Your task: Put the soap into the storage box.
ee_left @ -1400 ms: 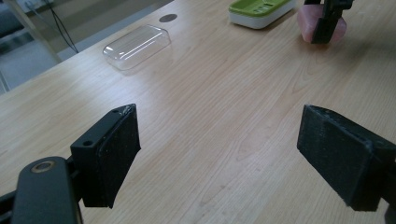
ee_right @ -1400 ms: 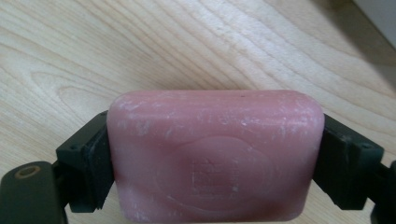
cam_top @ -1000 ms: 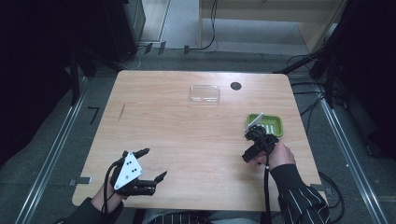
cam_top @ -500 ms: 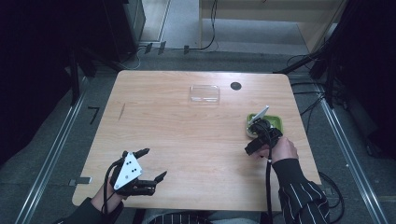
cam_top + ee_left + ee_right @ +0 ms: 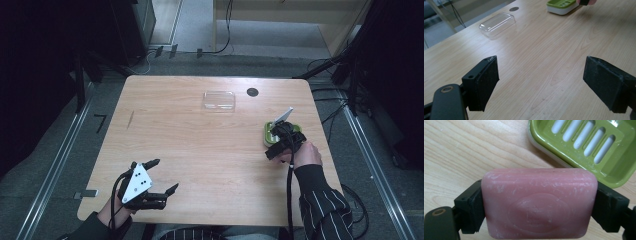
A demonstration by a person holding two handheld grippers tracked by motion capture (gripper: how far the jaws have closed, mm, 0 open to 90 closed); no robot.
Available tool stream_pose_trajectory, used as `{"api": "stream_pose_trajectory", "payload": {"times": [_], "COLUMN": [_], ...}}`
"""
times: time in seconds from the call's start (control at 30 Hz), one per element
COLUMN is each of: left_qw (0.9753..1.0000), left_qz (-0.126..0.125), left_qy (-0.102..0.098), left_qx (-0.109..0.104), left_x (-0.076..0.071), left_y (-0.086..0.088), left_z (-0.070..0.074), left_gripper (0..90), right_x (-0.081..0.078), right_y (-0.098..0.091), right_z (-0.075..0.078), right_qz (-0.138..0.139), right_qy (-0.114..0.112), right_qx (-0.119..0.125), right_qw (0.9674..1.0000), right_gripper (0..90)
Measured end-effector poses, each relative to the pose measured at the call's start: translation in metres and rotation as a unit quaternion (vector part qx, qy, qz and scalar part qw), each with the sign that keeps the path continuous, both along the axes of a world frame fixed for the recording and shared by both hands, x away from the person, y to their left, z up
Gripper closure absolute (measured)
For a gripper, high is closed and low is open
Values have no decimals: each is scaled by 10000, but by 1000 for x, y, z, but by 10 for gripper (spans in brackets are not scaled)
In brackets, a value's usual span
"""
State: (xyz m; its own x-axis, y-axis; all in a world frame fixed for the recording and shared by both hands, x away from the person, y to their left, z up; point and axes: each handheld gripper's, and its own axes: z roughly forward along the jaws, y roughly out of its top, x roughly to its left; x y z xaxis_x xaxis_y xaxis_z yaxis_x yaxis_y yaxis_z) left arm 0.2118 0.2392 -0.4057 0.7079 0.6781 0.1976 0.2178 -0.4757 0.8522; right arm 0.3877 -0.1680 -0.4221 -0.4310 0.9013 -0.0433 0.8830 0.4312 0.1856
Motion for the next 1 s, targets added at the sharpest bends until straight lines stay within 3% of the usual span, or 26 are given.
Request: {"api": "stream_pose_trajectory", "payload": {"times": [0.63,1.0], "left_qw": [10000,10000], "left_qz": [9,5], "left_qy": [-4,7], "left_qx": [-1,-5], "left_x": [0,-1], "left_y": [0,1], "left_z": [0,0], "left_gripper": [140,140], "right_x": [10,18], "right_y": [-12,-9], "right_z": [6,7], "right_qz": [-237,-197], "right_qy": [-221,-284], "right_qx": [12,0], "right_qw": [9995,9994], "right_gripper": [137,137]}}
